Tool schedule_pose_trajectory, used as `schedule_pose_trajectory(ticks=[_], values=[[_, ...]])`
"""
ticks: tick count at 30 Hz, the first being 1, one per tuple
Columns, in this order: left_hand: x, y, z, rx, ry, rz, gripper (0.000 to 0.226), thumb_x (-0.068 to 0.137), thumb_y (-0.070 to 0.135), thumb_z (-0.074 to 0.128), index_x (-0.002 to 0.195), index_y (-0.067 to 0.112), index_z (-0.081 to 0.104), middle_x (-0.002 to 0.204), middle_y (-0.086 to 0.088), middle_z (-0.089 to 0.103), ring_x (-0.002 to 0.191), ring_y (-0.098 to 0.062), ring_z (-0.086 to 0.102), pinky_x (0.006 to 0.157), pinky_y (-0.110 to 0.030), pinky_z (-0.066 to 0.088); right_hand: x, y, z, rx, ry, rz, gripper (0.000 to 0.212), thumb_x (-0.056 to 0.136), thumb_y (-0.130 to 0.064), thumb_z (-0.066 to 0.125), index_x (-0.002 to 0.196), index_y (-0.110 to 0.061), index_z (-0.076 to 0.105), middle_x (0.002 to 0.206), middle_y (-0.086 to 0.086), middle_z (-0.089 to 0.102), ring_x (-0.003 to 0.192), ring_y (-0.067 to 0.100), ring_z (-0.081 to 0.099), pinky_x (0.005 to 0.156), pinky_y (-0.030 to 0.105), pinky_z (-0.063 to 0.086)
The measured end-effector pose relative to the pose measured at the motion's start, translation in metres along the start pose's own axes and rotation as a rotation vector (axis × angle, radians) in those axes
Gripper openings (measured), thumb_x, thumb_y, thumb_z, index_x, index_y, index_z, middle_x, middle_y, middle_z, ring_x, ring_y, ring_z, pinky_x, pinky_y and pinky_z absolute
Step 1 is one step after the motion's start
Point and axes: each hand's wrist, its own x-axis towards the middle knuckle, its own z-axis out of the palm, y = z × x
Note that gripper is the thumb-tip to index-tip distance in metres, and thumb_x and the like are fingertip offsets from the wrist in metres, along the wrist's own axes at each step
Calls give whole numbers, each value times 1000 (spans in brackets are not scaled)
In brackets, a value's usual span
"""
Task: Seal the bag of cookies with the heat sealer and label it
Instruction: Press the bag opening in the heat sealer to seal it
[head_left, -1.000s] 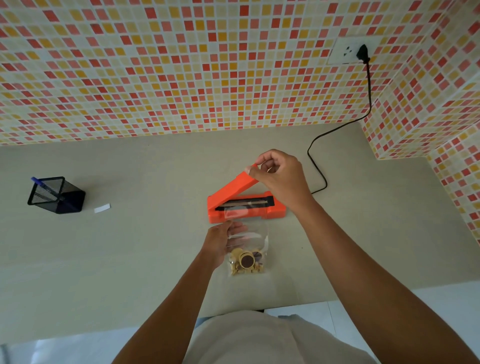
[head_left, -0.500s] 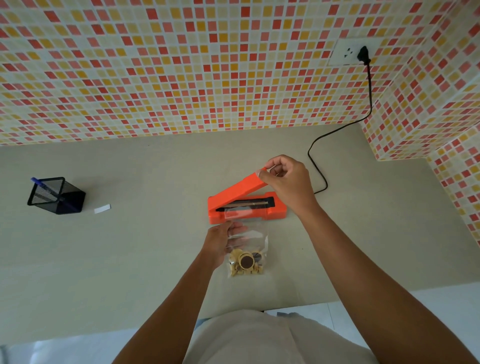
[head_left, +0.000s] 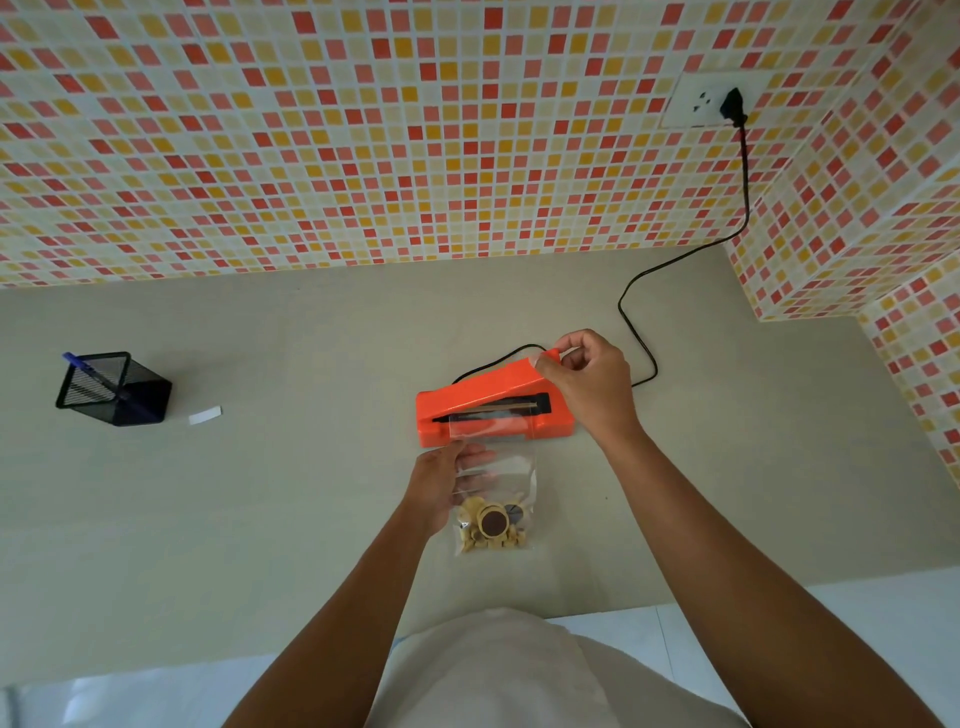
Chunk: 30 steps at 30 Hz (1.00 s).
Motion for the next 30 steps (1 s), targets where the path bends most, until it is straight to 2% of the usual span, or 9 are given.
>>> schedule_pose_trajectory(ticks=[3,8,13,24,30], values=[[-1,1,0,8,0,9,36,98,35,50,110,5,67,104,-9,76,91,-36,73,94,-54,52,1,12,0,-2,16,32,23,79,-28,80,91,-15,65,68,-3,57,60,9,53,58,20,42],[0,1,0,12,1,-2,35,99,34,50,108,6,68,106,-10,76,92,-36,73,89,-48,54,4,29,0,-4,30,78,24,78,-29,80,92,-15,67,69,-2,57,62,11,54,59,21,42],[1,1,0,21,3,-19,34,100,31,46,109,5,68,106,-9,76,94,-36,73,98,-55,50,8,46,2,4,31,113,24,78,-31,80,91,-16,66,69,0,58,64,18,58,64,29,47],[-1,0,0,26,17,-6,38,101,35,46,109,6,68,107,-8,76,91,-34,74,96,-52,50,10,63,4,-19,20,149,31,78,-36,79,96,-13,68,83,11,69,73,24,66,67,31,52],[-1,0,1,19,18,-4,39,101,35,47,110,3,68,107,-10,75,92,-36,73,94,-52,51,11,71,5,-39,15,166,28,79,-36,79,94,-14,68,82,9,69,72,24,66,69,33,53]])
